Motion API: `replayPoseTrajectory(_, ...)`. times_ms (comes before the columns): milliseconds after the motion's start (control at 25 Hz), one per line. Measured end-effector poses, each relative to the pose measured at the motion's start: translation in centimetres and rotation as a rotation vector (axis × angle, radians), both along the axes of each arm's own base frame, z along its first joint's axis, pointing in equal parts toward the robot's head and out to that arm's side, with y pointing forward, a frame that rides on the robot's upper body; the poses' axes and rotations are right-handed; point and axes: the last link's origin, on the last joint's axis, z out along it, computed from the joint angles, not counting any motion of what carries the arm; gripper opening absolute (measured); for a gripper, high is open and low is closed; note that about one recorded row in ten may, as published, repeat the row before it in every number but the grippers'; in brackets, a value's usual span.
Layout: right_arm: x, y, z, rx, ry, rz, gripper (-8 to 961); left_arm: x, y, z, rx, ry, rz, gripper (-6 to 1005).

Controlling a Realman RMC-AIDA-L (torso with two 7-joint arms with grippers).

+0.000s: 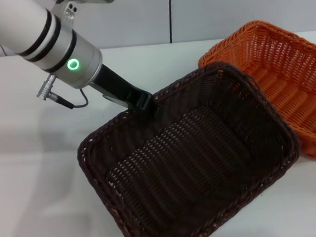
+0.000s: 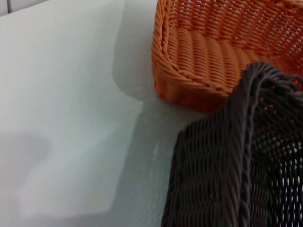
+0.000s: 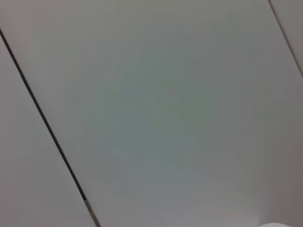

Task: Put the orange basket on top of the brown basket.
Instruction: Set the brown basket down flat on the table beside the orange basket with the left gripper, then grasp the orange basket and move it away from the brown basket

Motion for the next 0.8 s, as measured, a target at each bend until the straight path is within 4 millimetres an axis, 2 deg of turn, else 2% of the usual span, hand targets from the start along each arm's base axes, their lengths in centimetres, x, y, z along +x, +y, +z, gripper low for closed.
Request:
replayPoseTrajectory(200,0.2,-0.2,0.4,-0.013,0.004,0.022,759,-0.5,0.1,0.6,0.026,-0.039,0.017,205)
replayPoseTrajectory(400,0.7,-0.6,2.2,-0.046,0.116,0.134,759,-0.6,0.0,1.4,0.062,-0.091,0.003,384)
replayPoseTrajectory(440,0.4,-0.6,2.9,-0.067,0.127,0.180,759,-0.7,0.0,1.7,0.070,-0.107,-0.002,420)
replayPoseTrajectory(480,0.2,-0.6,3.4,-0.083,0.138,0.213,759,-0.7,0.0,1.7,0.070,-0.107,-0.002,543)
replayPoseTrajectory(520,-0.2,-0.7,4.2,-0.116,0.151,0.263,759,-0.8,-0.1,2.6,0.105,-0.200,-0.040,667)
replayPoseTrajectory(640,-1.2,-1.2,6.6,-0.178,0.200,0.379,759,-0.8,-0.5,3.6,0.135,-0.328,-0.100,812)
replayPoseTrajectory(680,-2.0,-1.7,8.9,-0.244,0.240,0.468,759,-1.0,-0.5,4.2,0.155,-0.381,-0.127,860)
replayPoseTrajectory(720,-2.0,-1.7,8.9,-0.244,0.240,0.468,759,-1.0,-0.5,4.2,0.155,-0.381,-0.127,861)
replayPoseTrajectory(800,-2.9,-2.1,11.2,-0.334,0.260,0.542,759,-1.6,-0.7,4.9,0.193,-0.462,-0.166,862)
